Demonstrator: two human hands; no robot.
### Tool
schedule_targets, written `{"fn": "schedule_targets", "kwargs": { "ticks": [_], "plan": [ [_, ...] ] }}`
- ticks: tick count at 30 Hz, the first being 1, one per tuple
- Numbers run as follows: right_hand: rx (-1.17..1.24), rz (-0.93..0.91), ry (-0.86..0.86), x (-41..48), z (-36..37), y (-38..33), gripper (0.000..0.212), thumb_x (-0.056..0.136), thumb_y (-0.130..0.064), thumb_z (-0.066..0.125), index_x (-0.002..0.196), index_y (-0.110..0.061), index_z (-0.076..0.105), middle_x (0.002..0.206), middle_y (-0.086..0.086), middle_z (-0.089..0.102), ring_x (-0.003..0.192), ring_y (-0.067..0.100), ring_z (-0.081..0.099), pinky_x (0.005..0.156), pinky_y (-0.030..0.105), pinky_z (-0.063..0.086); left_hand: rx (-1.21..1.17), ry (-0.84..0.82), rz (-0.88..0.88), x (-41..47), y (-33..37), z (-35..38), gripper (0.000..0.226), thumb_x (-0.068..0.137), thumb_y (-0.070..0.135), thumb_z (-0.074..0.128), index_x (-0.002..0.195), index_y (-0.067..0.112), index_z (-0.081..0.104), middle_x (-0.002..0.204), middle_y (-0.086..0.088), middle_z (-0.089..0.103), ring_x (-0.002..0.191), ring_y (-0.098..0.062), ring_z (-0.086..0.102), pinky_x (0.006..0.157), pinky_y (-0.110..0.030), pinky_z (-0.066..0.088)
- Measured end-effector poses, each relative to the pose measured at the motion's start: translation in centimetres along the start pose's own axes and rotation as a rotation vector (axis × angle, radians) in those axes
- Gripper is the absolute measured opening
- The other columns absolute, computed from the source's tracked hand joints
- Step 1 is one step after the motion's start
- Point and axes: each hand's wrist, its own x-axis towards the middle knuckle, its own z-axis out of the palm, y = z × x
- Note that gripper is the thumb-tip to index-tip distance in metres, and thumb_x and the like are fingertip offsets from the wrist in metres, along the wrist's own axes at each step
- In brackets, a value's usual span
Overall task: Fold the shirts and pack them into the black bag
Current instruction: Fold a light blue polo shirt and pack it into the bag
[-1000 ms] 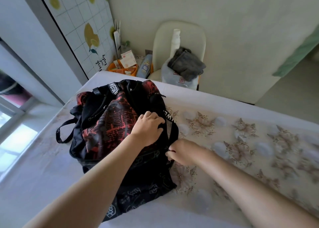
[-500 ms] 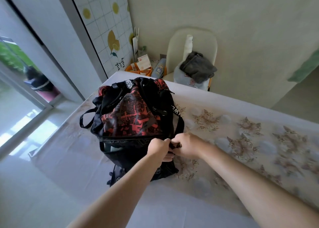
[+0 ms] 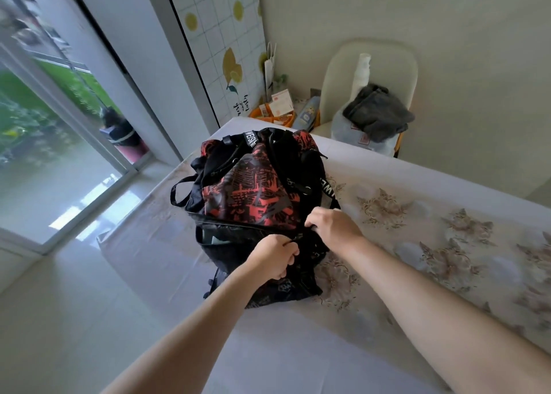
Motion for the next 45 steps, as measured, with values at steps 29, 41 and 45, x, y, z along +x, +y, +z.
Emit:
{"fn": "schedule_targets", "kwargs": {
  "ticks": [29,41,45],
  "plan": [
    [-0.057,-0.007,-0.335,6.6,0.8,-23.8,0.036,0.093,-0.038,0.066,0.124,-0.02,0.061,0.128,0.0,0.062,0.119,0.024,0.056,0.099,0.039,0.046,0.733,0.197,0.337,0.2,-14.8,-20.1,0.034,0.098,0.053,0.045,0.089,0.029,0.066,0.08,0.013,0.062,0.077,-0.01,0.059,0.059,-0.026,0.044],
    [-0.086,0.198,-0.317,11.1,3.0,-29.2,0.025,0.089,-0.036,0.068,0.11,-0.024,0.063,0.117,0.002,0.063,0.109,0.026,0.06,0.089,0.037,0.051,0.707,0.15,0.425,6.9,-18.1,-25.6,0.027,0.097,0.04,0.045,0.098,0.03,0.07,0.096,0.011,0.068,0.086,-0.015,0.063,0.062,-0.026,0.046],
    [0.011,0.274,-0.353,11.8,2.6,-28.9,0.02,0.087,-0.025,0.07,0.106,-0.019,0.072,0.11,-0.002,0.067,0.104,0.017,0.062,0.088,0.025,0.05,0.664,0.209,0.454,9.6,-19.1,-26.8,0.028,0.098,0.044,0.046,0.093,0.029,0.068,0.093,0.012,0.066,0.086,-0.016,0.06,0.065,-0.03,0.047]
  ]
}}
